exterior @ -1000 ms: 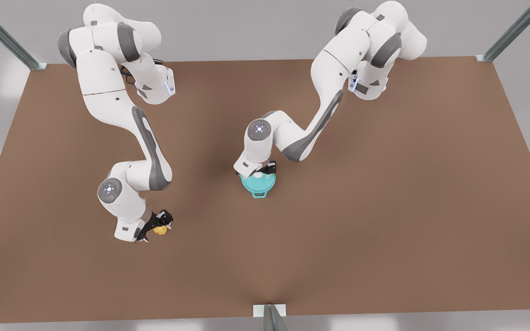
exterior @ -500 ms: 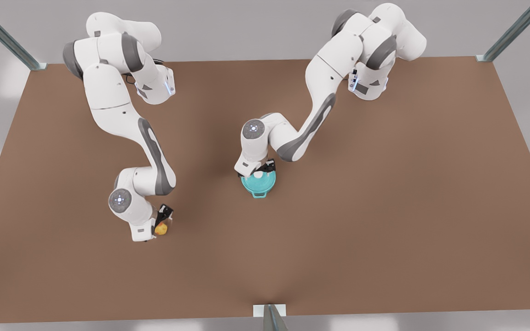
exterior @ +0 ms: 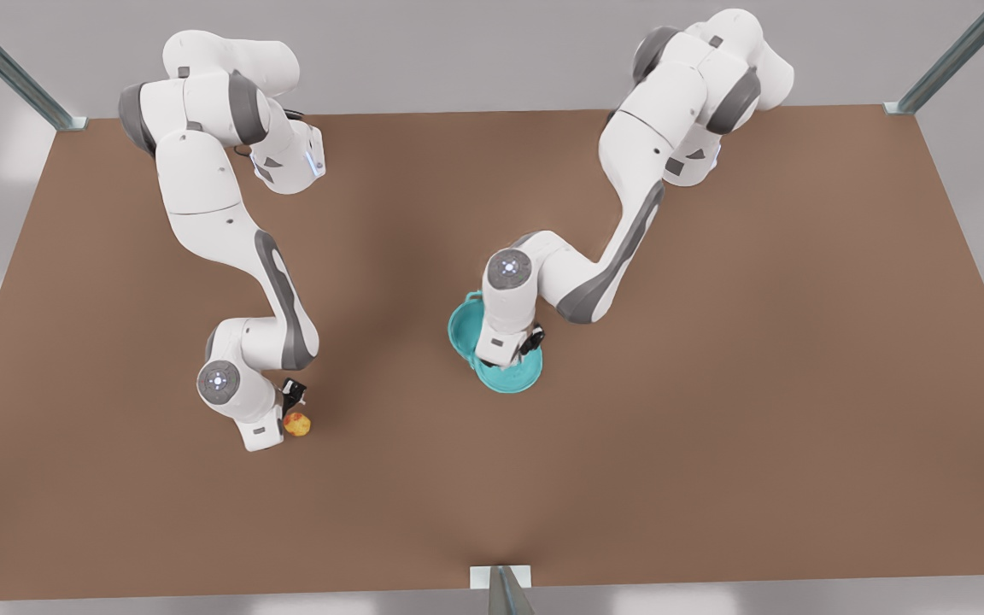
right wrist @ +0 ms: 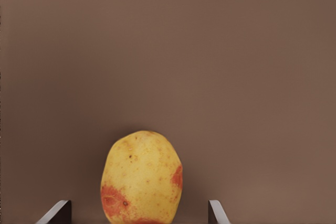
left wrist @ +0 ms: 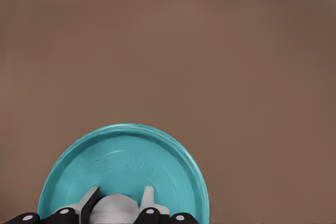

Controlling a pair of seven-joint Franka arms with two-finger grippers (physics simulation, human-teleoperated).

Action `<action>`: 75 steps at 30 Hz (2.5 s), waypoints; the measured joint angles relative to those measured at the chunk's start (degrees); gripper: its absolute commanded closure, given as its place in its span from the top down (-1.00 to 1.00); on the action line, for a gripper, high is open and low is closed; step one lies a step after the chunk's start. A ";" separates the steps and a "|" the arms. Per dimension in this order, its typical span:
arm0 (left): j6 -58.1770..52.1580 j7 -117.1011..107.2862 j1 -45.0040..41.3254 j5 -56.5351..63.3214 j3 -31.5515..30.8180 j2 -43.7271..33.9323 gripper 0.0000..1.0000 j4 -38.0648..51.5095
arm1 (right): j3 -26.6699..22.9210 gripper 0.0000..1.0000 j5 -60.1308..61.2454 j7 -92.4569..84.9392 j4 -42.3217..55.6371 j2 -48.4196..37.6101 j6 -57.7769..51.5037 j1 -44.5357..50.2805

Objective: Open the pot lid and put the potato into the pot

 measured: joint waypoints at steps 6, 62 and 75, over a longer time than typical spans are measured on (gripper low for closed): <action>2.21 5.80 12.04 -0.22 0.01 5.13 -0.07 0.50 | 0.33 0.94 0.43 -1.98 0.24 -0.22 -0.39 0.34; -22.69 64.17 35.64 -17.98 -2.24 -36.31 1.00 -14.59 | 0.16 0.01 0.95 -7.18 5.10 -0.36 -8.04 1.34; -22.67 67.18 35.52 -17.99 -2.26 -36.24 1.00 -14.59 | 1.18 0.01 0.56 -3.79 4.84 -9.85 -19.86 7.63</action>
